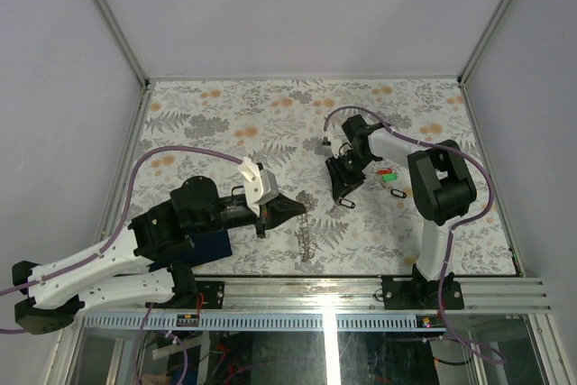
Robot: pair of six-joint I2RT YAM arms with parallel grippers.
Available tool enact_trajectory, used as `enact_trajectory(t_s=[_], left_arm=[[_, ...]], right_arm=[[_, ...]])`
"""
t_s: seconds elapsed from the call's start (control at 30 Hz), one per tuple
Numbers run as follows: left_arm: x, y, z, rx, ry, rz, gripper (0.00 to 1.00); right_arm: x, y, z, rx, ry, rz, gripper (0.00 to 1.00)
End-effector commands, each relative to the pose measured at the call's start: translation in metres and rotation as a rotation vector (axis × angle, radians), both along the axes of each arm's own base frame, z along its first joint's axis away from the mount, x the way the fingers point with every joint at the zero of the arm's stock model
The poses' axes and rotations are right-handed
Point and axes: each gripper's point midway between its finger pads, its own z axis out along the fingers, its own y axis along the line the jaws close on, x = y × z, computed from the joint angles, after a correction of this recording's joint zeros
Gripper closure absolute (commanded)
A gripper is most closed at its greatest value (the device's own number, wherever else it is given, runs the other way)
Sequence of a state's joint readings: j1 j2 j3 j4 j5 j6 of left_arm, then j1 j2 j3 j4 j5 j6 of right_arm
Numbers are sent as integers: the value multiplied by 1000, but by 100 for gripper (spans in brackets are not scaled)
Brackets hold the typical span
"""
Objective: Put the keys on the keyring
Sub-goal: Pick up the key from the center of the board.
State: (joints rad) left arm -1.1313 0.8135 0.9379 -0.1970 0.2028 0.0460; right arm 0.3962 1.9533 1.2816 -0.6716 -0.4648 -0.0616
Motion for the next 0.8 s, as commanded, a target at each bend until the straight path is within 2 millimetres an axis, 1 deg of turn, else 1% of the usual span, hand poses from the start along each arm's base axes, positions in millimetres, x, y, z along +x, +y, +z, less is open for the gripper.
enact_trajectory(t_s=[0.0, 0.17, 0.47, 0.67, 0.77], left_arm=[[-1, 2, 31, -69, -45, -8, 100], [-1, 3, 31, -68, -45, -6, 100], [-2, 4, 28, -62, -37, -7, 100], [-1, 3, 28, -59, -35, -6, 100], [-1, 4, 29, -63, -36, -3, 100]], right_arm=[[-4, 1, -3, 18, 37, 10, 60], [-4, 1, -2, 17, 35, 9, 65], [-7, 2, -2, 25, 42, 9, 77], [-6, 3, 1, 29, 34, 4, 91], [-1, 4, 11, 42, 0, -4, 98]])
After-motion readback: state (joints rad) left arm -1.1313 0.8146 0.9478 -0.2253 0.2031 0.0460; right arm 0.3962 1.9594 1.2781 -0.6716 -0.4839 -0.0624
